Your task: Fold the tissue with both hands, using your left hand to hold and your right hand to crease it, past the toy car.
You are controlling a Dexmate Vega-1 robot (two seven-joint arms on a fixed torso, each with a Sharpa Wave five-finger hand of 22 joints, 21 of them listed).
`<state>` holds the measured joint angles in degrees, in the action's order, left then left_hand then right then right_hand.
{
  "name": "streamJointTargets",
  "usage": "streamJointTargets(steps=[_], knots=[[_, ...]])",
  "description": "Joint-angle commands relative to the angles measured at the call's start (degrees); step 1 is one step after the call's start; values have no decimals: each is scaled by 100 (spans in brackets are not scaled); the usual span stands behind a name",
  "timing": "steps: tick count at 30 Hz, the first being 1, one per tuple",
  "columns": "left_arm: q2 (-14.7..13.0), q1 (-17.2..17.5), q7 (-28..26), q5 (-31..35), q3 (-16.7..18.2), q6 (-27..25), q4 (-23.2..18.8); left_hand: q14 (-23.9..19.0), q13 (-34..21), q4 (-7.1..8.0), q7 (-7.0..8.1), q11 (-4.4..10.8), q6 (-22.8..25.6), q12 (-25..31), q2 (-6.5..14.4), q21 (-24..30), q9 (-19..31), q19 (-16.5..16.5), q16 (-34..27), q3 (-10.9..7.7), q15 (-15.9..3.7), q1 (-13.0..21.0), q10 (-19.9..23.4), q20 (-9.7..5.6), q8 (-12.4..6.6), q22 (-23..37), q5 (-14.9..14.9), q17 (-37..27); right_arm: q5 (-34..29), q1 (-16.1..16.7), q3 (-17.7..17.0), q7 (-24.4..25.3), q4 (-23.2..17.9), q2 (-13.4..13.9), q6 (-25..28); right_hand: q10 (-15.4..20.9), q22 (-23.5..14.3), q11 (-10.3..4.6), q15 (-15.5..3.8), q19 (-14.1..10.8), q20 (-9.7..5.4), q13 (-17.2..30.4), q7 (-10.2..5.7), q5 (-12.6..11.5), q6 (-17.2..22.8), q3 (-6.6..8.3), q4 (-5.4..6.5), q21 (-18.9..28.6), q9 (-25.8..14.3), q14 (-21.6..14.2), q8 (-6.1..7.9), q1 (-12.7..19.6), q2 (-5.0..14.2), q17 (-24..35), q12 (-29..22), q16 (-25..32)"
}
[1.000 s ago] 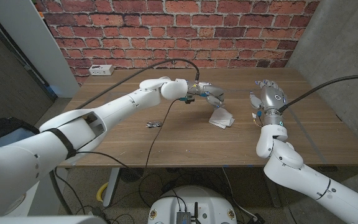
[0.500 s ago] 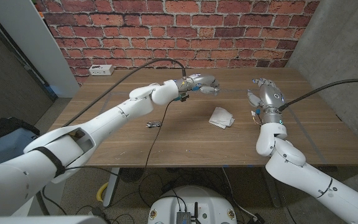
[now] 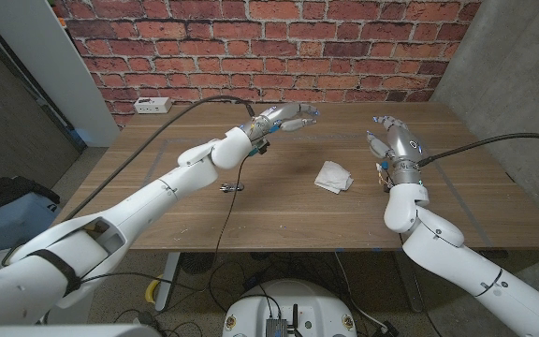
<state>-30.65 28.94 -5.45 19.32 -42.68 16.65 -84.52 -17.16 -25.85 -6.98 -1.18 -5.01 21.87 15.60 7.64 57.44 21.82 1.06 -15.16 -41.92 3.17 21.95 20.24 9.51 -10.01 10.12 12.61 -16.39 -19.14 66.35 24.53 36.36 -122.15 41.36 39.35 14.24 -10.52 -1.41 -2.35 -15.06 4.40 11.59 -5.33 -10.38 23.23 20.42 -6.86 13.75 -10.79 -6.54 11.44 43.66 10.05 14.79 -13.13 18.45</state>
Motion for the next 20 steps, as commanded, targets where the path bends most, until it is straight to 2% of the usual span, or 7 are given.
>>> streamJointTargets(steps=[1,8,11,14,15,16,20], knots=[[-240,778,-433,-923,761,422,30,247,139,-56,138,4,-350,-172,19,-90,-160,120,124,66,13,-57,-203,-8,61,-8,-52,82,945,166,-342,161,279,-299,-1633,15,-11,41,-12,-68,-16,25,92,-25,27,44,2,22,-16,-48,5,-2,22,21,2,27],[-321,960,-244,-1608,1010,887,300,555,369,-62,283,27,-819,-398,47,-250,-424,249,267,225,12,-126,-536,-110,66,-17,-112,221,1114,233,-410,270,336,-447,-2087,16,-10,120,35,-114,10,27,135,-28,18,26,5,32,-16,-64,-4,-39,-27,22,8,30],[-309,1030,-130,-1945,1111,1103,448,687,485,20,358,31,-962,-465,27,-340,-556,320,319,327,25,-267,-680,-170,46,-23,-157,274,1284,279,-484,236,376,-496,-2335,-35,-7,142,70,-115,62,25,170,-29,2,6,7,26,-16,-46,-13,-85,-82,13,35,6],[-270,1141,-101,-2224,1220,1269,545,1019,721,127,399,118,-1235,-544,37,-531,-816,472,427,447,36,-470,-1067,-273,19,-28,-222,404,1340,297,-503,306,396,-598,-2421,-155,5,152,170,221,223,15,193,-28,-2,-43,36,-131,-15,122,-23,-253,-179,-14,96,-111],[-267,1184,-137,-2252,1257,1265,541,1183,794,136,473,128,-1321,-549,43,-598,-890,537,469,470,0,-502,-1169,-307,21,-30,-235,446,1301,285,-480,363,398,-642,-2390,-170,9,163,188,335,255,11,189,-26,-5,-57,48,-181,-15,171,-28,-319,-201,-25,106,-150],[-265,1220,-152,-2289,1287,1275,548,1364,902,153,533,221,-1430,-554,58,-724,-989,698,491,500,-38,-547,-1336,-388,22,-34,-249,495,1280,266,-459,416,407,-697,-2371,-175,10,166,193,370,271,10,189,-26,-5,-60,50,-195,-14,178,-28,-335,-207,-29,108,-159],[-234,1353,-173,-2507,1399,1295,603,1584,1048,141,646,269,-1621,-561,85,-832,-1091,740,502,547,-103,-563,-1581,-433,37,-35,-259,557,1227,150,-368,429,501,-773,-2425,-179,11,167,191,351,287,8,185,-25,-11,-68,58,-187,-14,187,-32,-370,-217,-33,111,-171]])
